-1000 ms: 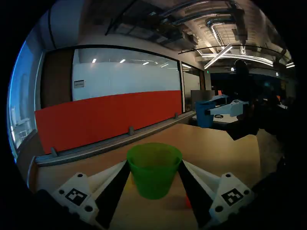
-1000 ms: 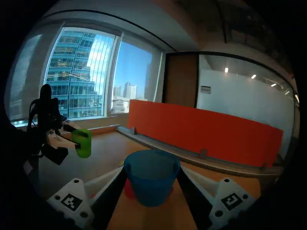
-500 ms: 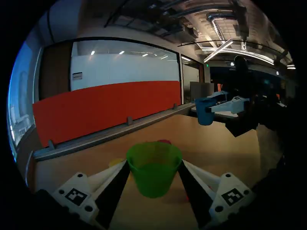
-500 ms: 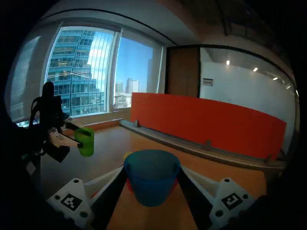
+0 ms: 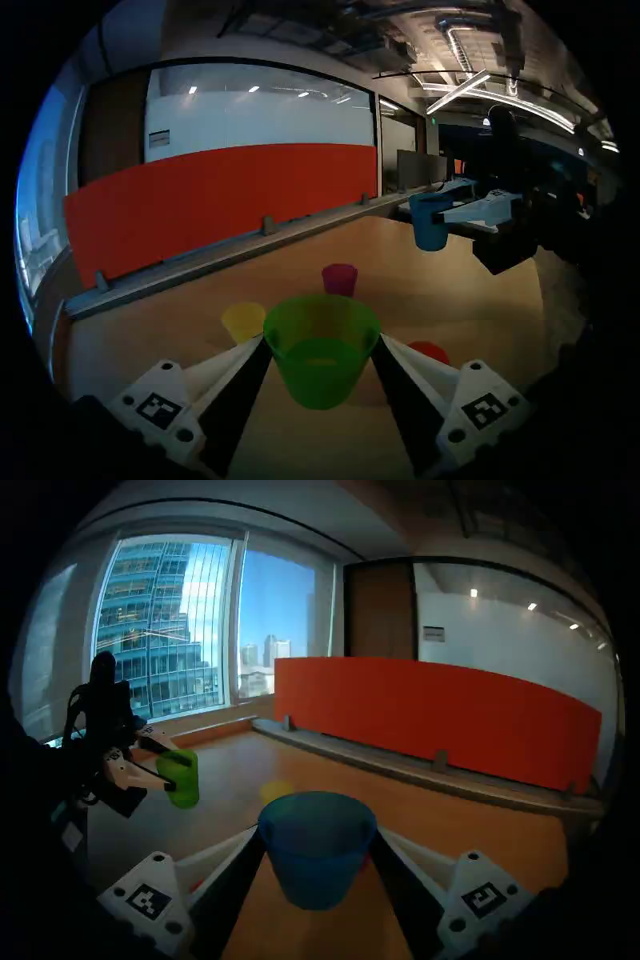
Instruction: Pour water
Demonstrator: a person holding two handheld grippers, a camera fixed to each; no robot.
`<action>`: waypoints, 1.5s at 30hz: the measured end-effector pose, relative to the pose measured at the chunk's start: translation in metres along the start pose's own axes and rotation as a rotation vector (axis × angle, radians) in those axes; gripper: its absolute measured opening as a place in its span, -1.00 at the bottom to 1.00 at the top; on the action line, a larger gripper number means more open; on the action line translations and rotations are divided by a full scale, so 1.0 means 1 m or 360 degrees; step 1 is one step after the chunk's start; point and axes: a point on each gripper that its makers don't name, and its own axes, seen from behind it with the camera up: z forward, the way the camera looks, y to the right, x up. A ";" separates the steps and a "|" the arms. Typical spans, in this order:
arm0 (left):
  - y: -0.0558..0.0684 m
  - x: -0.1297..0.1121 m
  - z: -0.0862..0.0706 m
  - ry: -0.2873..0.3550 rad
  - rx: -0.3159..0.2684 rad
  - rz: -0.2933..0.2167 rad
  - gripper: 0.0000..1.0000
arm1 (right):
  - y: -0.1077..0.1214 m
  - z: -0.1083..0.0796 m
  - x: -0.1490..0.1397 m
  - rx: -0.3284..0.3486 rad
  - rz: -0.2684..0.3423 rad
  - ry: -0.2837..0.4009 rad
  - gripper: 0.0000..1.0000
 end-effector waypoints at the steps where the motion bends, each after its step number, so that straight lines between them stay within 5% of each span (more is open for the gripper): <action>1: 0.000 -0.003 0.001 -0.0010 -0.0002 -0.0001 0.70 | 0.000 0.000 -0.002 0.0001 -0.0001 -0.0007 0.81; 45: 0.010 -0.087 0.027 -0.0314 -0.0067 -0.0039 0.71 | -0.009 0.025 -0.097 0.0036 -0.0005 -0.0266 0.82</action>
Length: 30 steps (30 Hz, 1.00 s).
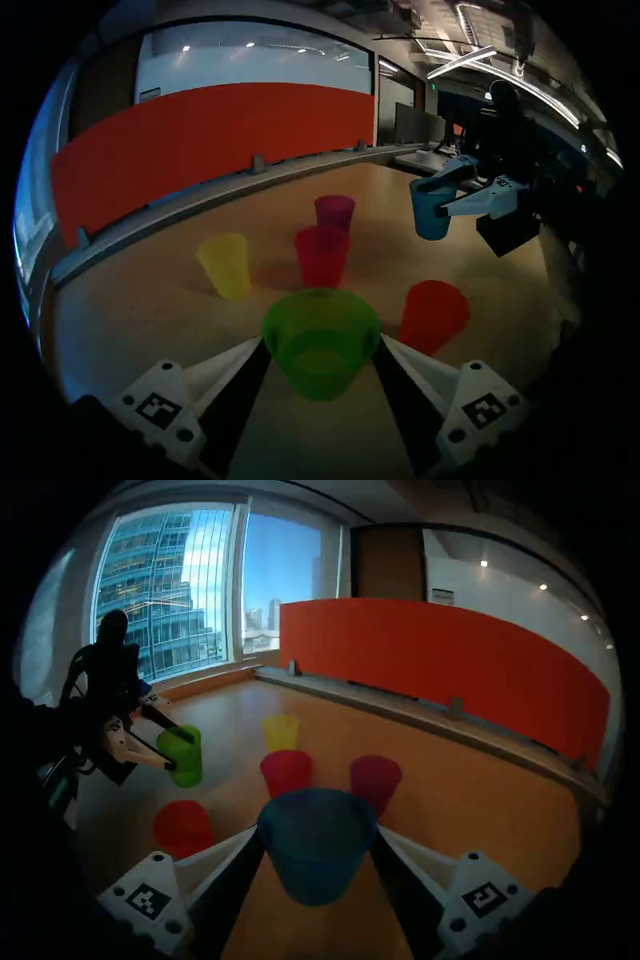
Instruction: Pour water
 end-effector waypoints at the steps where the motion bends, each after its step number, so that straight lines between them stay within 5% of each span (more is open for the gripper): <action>1: 0.000 -0.001 0.000 -0.0004 -0.0001 -0.0002 0.71 | 0.000 0.000 -0.002 0.0002 0.0001 -0.0004 0.82; 30: -0.003 -0.028 0.013 -0.0130 -0.0020 -0.0021 0.71 | -0.006 0.015 -0.041 0.0017 -0.0003 -0.0124 0.84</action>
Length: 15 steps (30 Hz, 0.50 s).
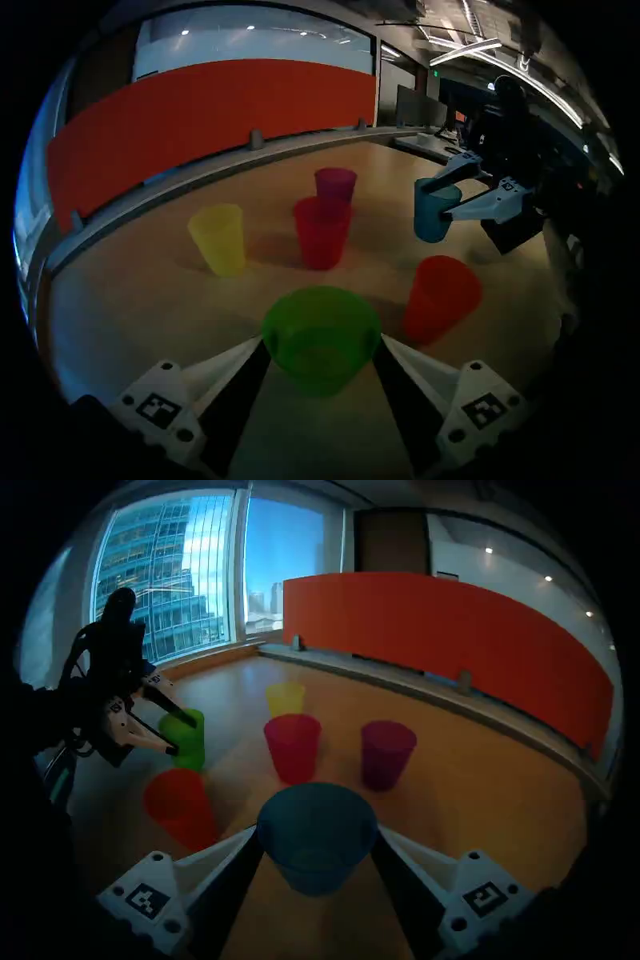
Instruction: Pour water
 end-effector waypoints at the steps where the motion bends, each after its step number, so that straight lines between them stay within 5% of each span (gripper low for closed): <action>1: 0.000 -0.001 0.000 -0.0002 0.0000 0.0001 0.71 | 0.000 0.000 -0.001 0.0000 0.0000 -0.0002 0.84; 15: 0.000 -0.008 0.005 -0.0033 -0.0009 -0.0007 0.70 | -0.002 0.007 -0.015 0.0002 -0.0025 -0.0043 0.84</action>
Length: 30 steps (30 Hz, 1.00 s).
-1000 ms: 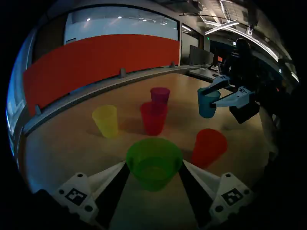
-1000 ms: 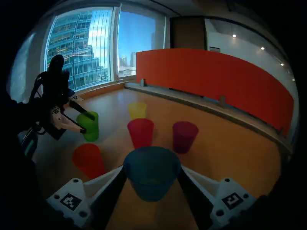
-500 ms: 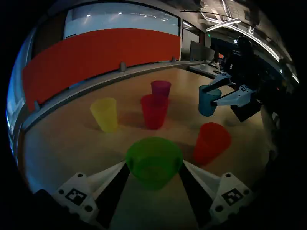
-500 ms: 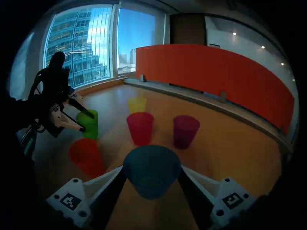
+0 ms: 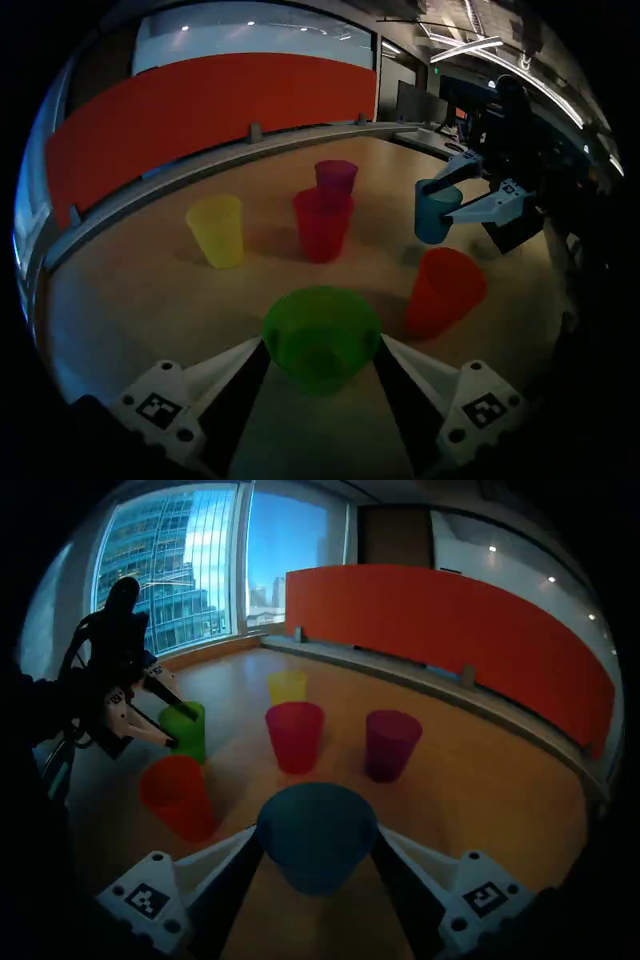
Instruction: Pour water
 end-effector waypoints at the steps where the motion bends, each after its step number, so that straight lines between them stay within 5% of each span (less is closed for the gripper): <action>1: 0.000 0.000 0.000 -0.0002 -0.0001 0.0001 0.70 | 0.000 0.000 -0.001 -0.0002 -0.0003 -0.0003 0.84; 30: 0.003 -0.008 -0.004 0.0005 -0.0008 0.0001 0.71 | -0.002 -0.001 -0.020 -0.0044 -0.0055 -0.0027 0.85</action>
